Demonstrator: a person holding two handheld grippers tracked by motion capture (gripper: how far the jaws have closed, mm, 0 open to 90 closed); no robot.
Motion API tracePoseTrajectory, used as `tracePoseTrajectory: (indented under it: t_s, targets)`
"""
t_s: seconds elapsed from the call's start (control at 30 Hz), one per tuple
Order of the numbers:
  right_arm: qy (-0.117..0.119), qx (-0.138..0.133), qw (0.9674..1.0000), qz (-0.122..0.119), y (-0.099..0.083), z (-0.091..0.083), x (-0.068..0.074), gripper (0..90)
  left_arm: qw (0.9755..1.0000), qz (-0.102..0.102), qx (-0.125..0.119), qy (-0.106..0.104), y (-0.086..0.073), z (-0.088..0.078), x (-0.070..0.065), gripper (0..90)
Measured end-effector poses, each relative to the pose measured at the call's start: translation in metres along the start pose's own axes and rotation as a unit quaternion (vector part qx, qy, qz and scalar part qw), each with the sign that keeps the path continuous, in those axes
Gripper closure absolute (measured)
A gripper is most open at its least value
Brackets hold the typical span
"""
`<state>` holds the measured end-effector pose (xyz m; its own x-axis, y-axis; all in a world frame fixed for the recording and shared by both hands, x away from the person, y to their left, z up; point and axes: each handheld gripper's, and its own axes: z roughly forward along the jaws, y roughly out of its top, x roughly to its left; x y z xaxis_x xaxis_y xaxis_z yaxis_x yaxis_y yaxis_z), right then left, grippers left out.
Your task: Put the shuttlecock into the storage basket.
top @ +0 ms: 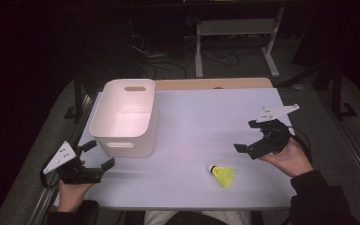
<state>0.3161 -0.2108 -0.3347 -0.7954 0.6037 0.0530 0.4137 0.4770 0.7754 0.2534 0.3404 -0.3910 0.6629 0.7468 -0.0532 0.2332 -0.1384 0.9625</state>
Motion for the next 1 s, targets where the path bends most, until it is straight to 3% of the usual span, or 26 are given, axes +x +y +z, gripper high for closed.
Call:
tracePoseTrajectory:
  t_s: [0.53, 1.0]
  targets:
    - [0.02, 0.032, 0.9992, -0.014, 0.013, 0.023, 0.009, 0.0, 1.0, -0.002, -0.005, -0.006, 0.001, 0.003, 0.001, 0.0]
    - [0.043, 0.068, 0.9965, -0.025, 0.018, 0.047, 0.02, 0.0, 0.9999, -0.002, -0.008, -0.007, 0.002, 0.004, 0.001, 0.0]
